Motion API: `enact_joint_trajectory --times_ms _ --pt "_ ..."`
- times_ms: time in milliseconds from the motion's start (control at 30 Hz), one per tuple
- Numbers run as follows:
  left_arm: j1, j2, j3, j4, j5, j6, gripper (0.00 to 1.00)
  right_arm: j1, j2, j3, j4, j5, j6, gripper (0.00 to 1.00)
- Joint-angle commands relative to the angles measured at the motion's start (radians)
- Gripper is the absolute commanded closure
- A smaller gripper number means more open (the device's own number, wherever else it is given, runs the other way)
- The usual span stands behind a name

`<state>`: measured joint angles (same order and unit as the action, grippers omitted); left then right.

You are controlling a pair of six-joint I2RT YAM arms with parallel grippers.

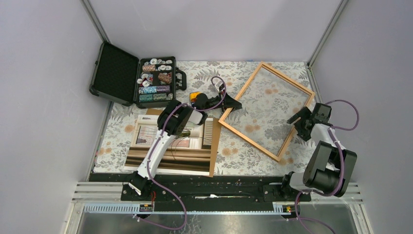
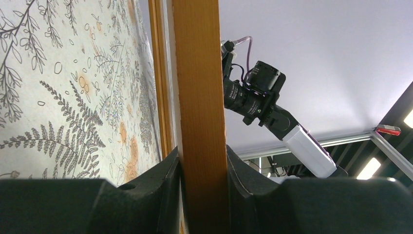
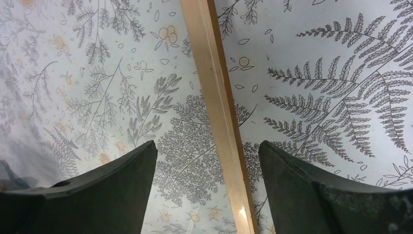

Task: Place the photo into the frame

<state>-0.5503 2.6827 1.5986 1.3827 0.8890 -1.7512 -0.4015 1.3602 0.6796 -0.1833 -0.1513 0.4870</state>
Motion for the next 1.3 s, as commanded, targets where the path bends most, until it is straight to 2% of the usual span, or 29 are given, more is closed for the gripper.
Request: enact_joint_trajectory --times_ms 0,233,567,733,933,1267 --pt "0.007 -0.008 -0.014 0.15 -0.022 0.039 0.7 0.01 -0.051 -0.003 0.02 -0.015 -0.021 0.2" --pt "0.008 -0.006 -0.014 0.15 -0.025 0.036 0.71 0.01 -0.024 -0.005 0.051 -0.04 -0.02 0.31" --pt "0.009 -0.004 -0.016 0.151 -0.028 0.032 0.72 0.01 0.022 -0.016 0.086 -0.071 -0.011 0.35" --pt "0.009 0.0 -0.014 0.153 -0.028 0.028 0.73 0.01 0.026 -0.019 0.092 -0.077 -0.011 0.41" --pt "0.01 0.0 -0.016 0.154 -0.033 0.025 0.73 0.01 -0.042 -0.01 0.044 -0.014 -0.019 0.34" --pt "0.013 0.009 -0.013 0.168 -0.036 0.01 0.74 0.01 -0.019 -0.015 0.061 -0.065 -0.015 0.37"
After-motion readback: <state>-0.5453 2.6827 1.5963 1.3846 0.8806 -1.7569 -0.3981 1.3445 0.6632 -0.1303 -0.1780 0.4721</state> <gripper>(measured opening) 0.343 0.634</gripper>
